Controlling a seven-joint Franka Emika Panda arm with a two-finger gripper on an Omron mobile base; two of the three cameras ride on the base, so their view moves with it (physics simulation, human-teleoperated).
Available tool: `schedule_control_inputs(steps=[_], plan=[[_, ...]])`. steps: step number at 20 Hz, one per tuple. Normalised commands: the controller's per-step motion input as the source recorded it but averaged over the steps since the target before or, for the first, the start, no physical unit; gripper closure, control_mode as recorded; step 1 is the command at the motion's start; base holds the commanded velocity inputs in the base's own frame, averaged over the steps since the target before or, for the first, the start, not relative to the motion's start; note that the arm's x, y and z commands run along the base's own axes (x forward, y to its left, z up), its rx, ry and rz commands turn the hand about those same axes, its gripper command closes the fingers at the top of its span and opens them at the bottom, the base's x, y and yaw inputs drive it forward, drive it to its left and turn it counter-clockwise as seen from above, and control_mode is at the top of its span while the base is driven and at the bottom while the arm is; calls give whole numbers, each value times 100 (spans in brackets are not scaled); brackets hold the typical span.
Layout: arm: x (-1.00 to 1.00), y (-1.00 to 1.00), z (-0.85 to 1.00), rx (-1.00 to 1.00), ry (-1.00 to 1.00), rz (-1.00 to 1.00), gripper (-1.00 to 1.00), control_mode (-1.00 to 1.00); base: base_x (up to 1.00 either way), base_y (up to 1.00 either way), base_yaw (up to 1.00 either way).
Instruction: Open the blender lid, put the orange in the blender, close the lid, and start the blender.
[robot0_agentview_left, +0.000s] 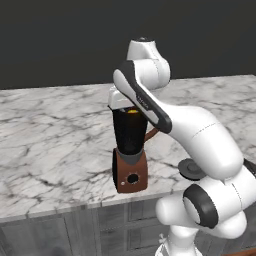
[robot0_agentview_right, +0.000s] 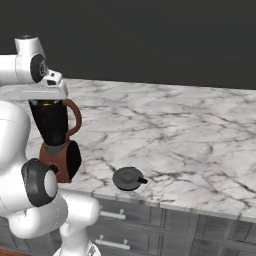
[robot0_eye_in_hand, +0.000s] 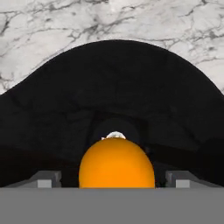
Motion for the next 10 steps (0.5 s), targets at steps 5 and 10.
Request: schedule_control_inputs(steps=[5, 10], plan=[[-22, -2, 25, 0, -14, 0, -100, -100, 0, 0, 0], [-29, -17, 55, 0, -23, 0, -100, -100, 0, 0, 0]])
